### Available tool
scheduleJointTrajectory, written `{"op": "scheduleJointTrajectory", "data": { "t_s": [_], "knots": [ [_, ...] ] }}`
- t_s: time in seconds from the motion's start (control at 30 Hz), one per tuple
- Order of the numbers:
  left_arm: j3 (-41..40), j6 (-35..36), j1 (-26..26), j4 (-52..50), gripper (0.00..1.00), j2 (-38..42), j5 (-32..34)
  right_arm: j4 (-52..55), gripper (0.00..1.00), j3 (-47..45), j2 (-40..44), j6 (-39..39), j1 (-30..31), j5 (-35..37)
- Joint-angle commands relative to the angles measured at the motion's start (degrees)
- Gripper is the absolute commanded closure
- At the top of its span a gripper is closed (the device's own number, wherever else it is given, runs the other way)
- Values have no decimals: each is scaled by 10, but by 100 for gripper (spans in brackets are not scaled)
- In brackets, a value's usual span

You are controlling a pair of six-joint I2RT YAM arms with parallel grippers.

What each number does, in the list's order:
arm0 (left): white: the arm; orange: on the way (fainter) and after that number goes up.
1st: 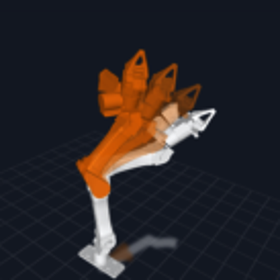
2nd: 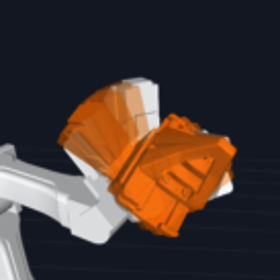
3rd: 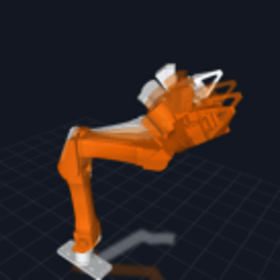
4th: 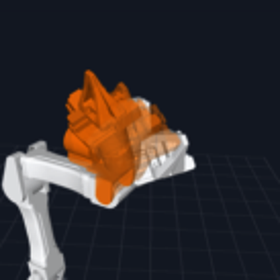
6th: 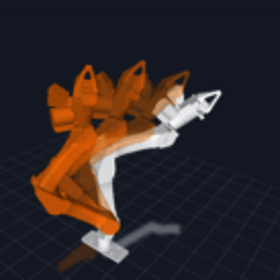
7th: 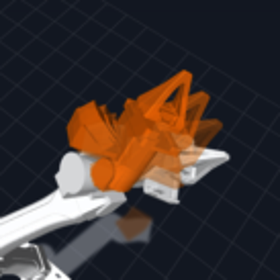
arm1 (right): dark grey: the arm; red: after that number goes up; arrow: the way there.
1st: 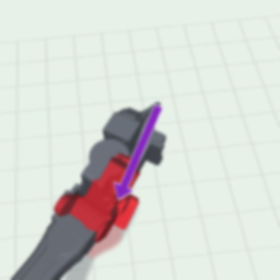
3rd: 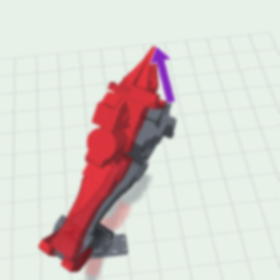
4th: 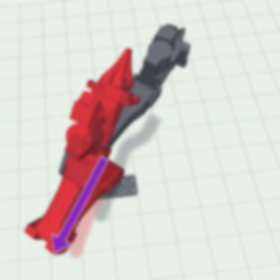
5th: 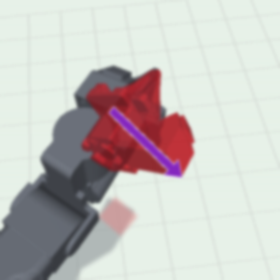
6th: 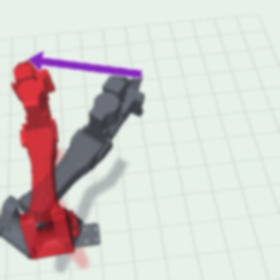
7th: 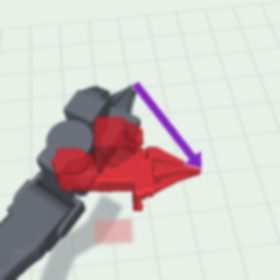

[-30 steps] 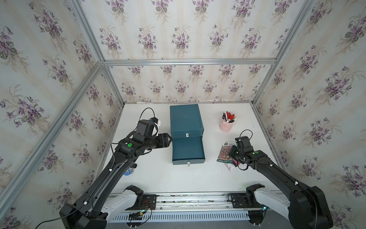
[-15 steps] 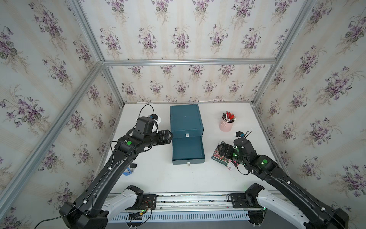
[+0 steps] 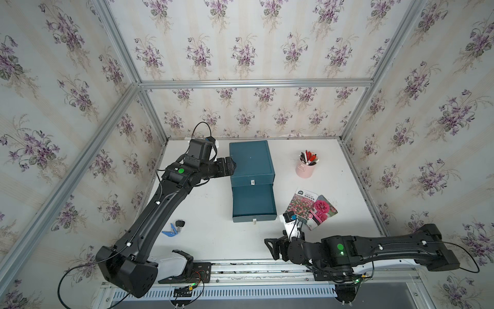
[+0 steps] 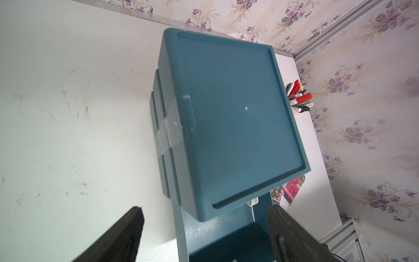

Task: Take the seed bags out of the drawer
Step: Close the drawer in the storage box.

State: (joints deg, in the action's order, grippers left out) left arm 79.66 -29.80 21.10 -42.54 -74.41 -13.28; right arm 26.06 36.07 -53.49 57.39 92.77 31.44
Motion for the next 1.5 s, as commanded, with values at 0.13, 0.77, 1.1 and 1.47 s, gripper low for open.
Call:
{"op": "scheduleJointTrajectory", "data": {
  "t_s": [0.13,0.77,1.1,1.47],
  "knots": [
    [54,38,-5,-9,6,-53,-2,-194,0,-60,-51,-3,9,31],
    [21,59,-6,-8,23,-124,-18,-488,6,-51,-253,-192,-73,99],
    [-14,89,-5,-17,36,-114,-13,-604,25,-8,-334,-268,-218,34],
    [-29,123,-6,-22,48,-113,-22,-716,40,44,-442,-330,-281,50]
  ]
}}
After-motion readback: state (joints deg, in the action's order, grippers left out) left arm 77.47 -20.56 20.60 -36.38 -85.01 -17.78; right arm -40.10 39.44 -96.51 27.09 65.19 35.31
